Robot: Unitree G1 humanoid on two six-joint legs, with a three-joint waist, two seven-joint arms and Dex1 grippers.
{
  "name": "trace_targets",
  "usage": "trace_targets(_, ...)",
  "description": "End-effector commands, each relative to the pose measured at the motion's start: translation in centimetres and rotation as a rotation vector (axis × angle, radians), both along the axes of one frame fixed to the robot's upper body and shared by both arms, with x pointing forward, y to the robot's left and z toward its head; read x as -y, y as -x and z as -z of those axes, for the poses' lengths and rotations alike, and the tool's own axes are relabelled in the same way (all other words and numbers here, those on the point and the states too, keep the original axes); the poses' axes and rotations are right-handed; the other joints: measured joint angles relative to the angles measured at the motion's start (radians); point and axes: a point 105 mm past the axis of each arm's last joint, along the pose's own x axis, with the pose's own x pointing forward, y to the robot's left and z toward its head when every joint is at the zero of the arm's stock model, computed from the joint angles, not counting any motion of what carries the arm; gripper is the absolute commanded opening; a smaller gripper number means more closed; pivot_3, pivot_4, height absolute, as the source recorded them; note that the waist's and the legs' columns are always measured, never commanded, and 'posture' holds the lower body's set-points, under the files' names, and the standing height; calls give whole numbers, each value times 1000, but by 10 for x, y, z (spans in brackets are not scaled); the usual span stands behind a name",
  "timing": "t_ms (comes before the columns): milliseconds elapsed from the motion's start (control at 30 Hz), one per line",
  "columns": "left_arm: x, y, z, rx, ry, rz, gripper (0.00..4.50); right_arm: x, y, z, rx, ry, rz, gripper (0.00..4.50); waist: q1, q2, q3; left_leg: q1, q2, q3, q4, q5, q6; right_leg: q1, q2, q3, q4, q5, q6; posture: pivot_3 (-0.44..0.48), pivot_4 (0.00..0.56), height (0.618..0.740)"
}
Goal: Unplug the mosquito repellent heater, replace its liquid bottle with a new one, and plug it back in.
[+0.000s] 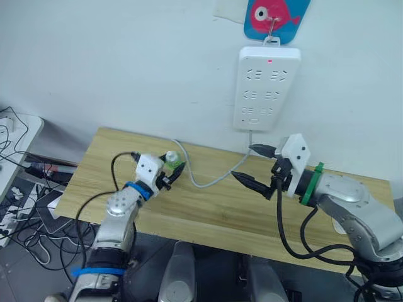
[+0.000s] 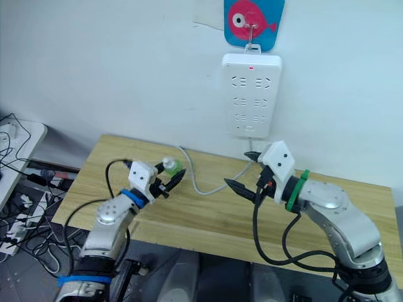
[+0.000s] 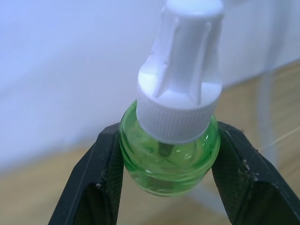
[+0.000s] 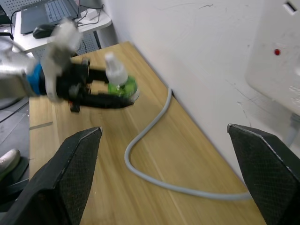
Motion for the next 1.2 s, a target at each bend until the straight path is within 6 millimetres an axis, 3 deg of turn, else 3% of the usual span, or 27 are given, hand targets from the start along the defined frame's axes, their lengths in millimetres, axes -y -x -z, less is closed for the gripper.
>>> trace_targets(33, 37, 23, -13, -62, -37, 264, 2260, -8, 16, -6, 19, -14, -47, 4500, -4, 0, 0, 0, 0, 0, 0, 0, 0, 0, 0, 0, 0, 0, 0, 184, 304, 740)
trace_targets(167, 70, 34, -17, -161, -55, 453, 2260, -17, 14, -6, 31, -67, 2, 4500, -19, 0, 0, 0, 0, 0, 0, 0, 0, 0, 0, 0, 0, 0, 0, 159, 303, 740)
trace_targets(300, 94, 28, -20, -210, -97, 552, 2260, -30, 15, -7, 40, -109, 30, 4500, -36, 0, 0, 0, 0, -1, 1, 0, 1, 0, 1, -1, 1, 0, 0, 112, 306, 740)
trace_targets(467, 106, 12, -26, -144, -155, 566, 2260, -36, 12, -1, 32, -96, 87, 4500, -73, 0, 0, 0, 0, -1, 1, 0, 1, 0, 1, -1, 1, 0, -1, 67, 310, 740)
trace_targets(867, 118, 14, -30, -87, -199, 648, 2260, -27, -3, 5, 6, -171, 275, 4500, -129, 0, 0, -1, 0, -2, 1, 1, 1, 0, 1, -1, 2, 0, -1, 50, 316, 740)
trace_targets(967, 118, 15, -31, -87, -199, 651, 2260, -25, -4, 6, 7, -178, 292, 3898, -129, 0, 0, -1, 0, -2, 1, 1, 2, 0, 1, -1, 3, 0, -1, 52, 319, 740)
trace_targets(1200, 120, 17, -34, -80, -200, 667, 2260, -20, -8, 8, 25, -176, 333, 1361, -130, 0, 0, -1, 0, -2, 1, 1, 2, 0, 1, -1, 3, 0, -1, 54, 319, 740)
